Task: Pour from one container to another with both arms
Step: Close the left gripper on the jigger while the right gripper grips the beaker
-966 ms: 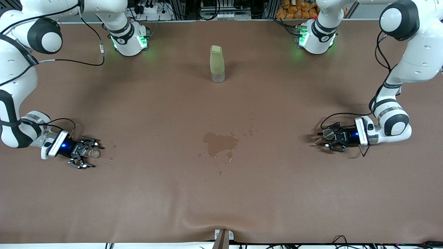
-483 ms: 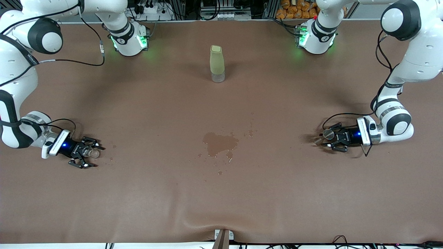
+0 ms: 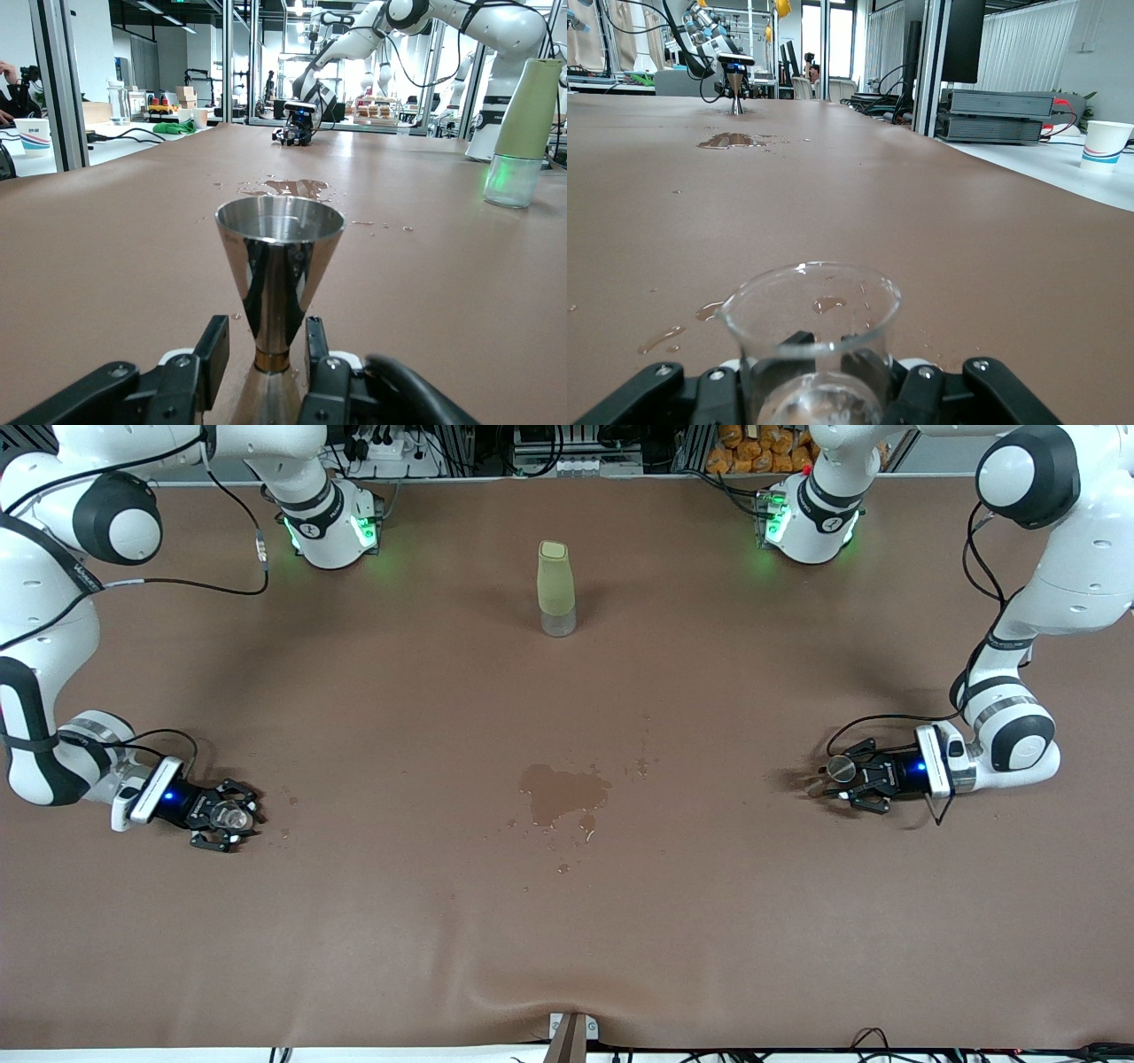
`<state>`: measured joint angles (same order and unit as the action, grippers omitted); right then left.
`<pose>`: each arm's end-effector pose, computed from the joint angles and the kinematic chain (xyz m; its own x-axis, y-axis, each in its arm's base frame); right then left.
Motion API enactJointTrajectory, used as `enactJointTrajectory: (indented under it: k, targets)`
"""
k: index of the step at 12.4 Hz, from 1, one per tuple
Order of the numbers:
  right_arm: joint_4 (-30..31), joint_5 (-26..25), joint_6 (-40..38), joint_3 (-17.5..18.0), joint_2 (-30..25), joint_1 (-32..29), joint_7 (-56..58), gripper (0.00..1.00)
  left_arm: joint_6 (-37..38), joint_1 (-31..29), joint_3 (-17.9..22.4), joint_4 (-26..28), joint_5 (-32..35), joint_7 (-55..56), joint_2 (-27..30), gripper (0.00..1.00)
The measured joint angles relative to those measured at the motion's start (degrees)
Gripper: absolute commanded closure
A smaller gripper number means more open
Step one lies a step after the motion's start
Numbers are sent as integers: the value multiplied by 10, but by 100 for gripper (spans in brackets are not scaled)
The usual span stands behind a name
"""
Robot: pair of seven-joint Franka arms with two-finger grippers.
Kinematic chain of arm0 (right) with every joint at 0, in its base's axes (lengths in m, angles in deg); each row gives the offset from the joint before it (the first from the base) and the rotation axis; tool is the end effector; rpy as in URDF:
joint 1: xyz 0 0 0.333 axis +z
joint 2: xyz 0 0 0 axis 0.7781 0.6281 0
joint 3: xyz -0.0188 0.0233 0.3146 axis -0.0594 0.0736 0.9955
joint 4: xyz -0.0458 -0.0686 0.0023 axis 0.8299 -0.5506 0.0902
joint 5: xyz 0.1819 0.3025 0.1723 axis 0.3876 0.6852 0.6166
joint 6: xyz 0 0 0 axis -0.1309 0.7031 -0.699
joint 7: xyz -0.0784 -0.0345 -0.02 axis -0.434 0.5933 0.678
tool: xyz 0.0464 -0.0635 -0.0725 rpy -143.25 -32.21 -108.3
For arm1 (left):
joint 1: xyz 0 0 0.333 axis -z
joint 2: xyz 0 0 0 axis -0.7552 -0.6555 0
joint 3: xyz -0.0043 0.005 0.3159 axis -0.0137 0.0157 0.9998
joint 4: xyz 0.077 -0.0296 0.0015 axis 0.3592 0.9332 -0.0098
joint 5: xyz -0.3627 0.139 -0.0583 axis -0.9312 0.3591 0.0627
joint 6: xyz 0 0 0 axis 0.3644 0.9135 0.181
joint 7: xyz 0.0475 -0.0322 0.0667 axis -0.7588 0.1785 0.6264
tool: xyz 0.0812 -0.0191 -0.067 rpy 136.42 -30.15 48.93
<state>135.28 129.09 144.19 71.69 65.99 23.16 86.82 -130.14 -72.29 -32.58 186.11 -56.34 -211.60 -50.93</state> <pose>0.5985 -0.2201 0.0479 -0.0075 0.2638 0.9646 0.9585 -0.2729 0.0821 0.5713 0.0963 0.0855 0.0525 -0.1949 0.9794 -0.9976 -0.0541 0.0427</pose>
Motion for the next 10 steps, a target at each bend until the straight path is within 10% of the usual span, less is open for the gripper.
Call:
enactJointTrajectory:
  k: [5,10]
  targets:
    - [0,0,0,0,0,0,-21,100,0,1,-2,0,-1,0,-3,100]
    - [-1,3,-12,17,0,7,-47,100,1,8,-3,-18,-1,3,-4,100]
